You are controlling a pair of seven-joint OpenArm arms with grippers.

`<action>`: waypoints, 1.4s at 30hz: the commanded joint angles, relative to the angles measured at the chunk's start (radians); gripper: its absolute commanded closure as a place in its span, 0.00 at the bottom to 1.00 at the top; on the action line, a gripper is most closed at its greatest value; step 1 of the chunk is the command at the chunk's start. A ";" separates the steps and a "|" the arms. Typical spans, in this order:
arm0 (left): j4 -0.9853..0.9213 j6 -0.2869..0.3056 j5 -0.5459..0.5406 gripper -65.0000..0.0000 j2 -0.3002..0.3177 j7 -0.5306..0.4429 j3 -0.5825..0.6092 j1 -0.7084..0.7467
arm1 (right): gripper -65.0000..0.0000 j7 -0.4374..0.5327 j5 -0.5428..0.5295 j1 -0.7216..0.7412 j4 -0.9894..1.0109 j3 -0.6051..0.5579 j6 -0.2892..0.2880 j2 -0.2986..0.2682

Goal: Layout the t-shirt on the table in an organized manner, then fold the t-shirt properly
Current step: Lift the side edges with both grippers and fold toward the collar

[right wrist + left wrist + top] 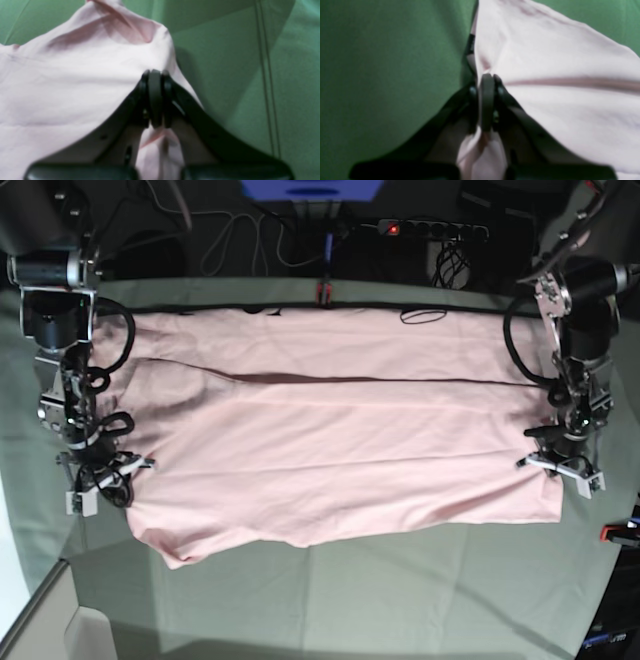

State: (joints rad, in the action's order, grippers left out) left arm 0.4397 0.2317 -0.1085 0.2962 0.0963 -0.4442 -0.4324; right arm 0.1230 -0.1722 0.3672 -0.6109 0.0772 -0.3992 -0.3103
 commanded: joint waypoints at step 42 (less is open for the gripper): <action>0.003 0.008 0.002 1.00 0.008 0.012 -0.002 -0.003 | 1.00 0.063 -0.019 0.181 0.308 -0.187 -0.008 -0.014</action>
State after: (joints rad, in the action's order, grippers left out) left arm 0.4385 0.2325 -0.1089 0.2962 0.0849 -0.4442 -0.4248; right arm 0.1879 -0.1883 0.5228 -0.2920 -0.1127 -0.3992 -0.3153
